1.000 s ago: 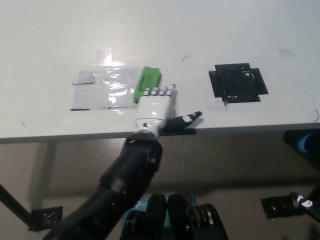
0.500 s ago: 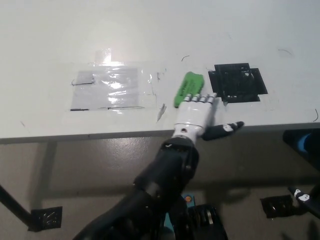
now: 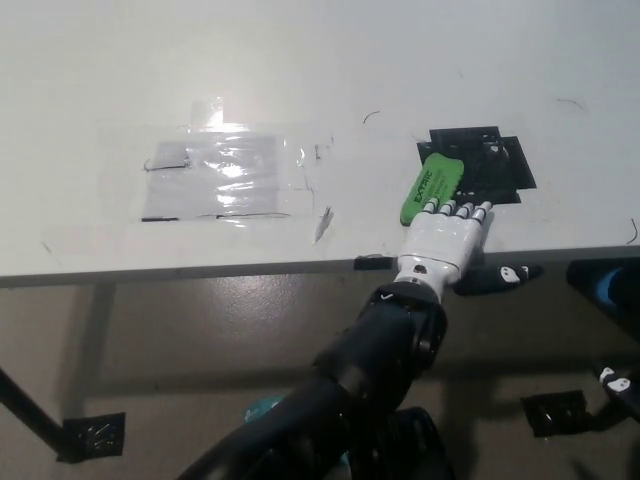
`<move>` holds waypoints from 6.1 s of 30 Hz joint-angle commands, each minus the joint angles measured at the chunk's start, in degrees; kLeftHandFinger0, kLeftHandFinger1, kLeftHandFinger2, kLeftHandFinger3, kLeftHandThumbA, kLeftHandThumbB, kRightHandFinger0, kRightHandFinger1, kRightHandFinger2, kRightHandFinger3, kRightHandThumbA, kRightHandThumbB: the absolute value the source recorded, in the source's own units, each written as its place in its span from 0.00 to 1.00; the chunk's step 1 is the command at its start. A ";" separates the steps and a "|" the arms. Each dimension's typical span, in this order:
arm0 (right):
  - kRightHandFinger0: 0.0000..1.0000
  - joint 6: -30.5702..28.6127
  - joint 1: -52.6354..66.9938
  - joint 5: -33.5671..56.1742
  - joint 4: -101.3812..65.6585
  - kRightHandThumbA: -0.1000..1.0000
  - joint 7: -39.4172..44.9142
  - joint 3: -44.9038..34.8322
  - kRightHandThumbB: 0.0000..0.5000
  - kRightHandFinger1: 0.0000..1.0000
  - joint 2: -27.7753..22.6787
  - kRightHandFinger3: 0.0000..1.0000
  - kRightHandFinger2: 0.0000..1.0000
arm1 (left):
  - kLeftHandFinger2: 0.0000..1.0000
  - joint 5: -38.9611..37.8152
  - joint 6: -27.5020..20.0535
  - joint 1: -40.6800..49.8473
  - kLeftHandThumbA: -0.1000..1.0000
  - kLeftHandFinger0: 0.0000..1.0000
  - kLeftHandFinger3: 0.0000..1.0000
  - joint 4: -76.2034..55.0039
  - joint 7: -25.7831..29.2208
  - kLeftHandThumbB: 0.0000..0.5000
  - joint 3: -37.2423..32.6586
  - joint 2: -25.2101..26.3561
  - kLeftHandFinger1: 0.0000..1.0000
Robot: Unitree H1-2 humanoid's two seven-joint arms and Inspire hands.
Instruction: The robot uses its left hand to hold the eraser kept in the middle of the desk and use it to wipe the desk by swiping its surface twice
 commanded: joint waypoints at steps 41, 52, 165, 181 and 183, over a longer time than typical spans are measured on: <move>1.00 -6.25 0.36 -0.67 -0.64 1.00 -1.75 -2.64 0.06 1.00 -1.04 1.00 1.00 | 1.00 -15.34 -1.60 19.00 1.00 1.00 1.00 -0.87 -10.28 0.75 17.83 18.66 1.00; 1.00 -6.30 1.06 -1.36 -0.92 1.00 -1.82 -2.71 0.03 1.00 -1.60 1.00 1.00 | 1.00 -20.62 -1.05 23.07 1.00 1.00 1.00 -3.20 -9.79 0.80 25.55 23.56 1.00; 1.00 -5.00 6.45 4.80 -2.21 1.00 3.43 -4.57 0.17 1.00 -4.21 1.00 1.00 | 1.00 -42.67 0.85 53.76 1.00 1.00 1.00 -58.29 -13.55 0.66 38.48 13.53 1.00; 1.00 -3.93 5.95 5.70 -2.04 1.00 2.41 -5.70 0.09 1.00 -4.08 1.00 1.00 | 1.00 -44.86 4.17 51.78 1.00 1.00 1.00 -58.37 -12.02 0.61 38.75 12.90 1.00; 1.00 -4.15 5.95 6.55 -2.10 1.00 2.69 -5.96 0.13 1.00 -3.97 1.00 1.00 | 1.00 -45.13 4.09 51.52 1.00 1.00 1.00 -58.11 -12.02 0.60 38.72 12.93 1.00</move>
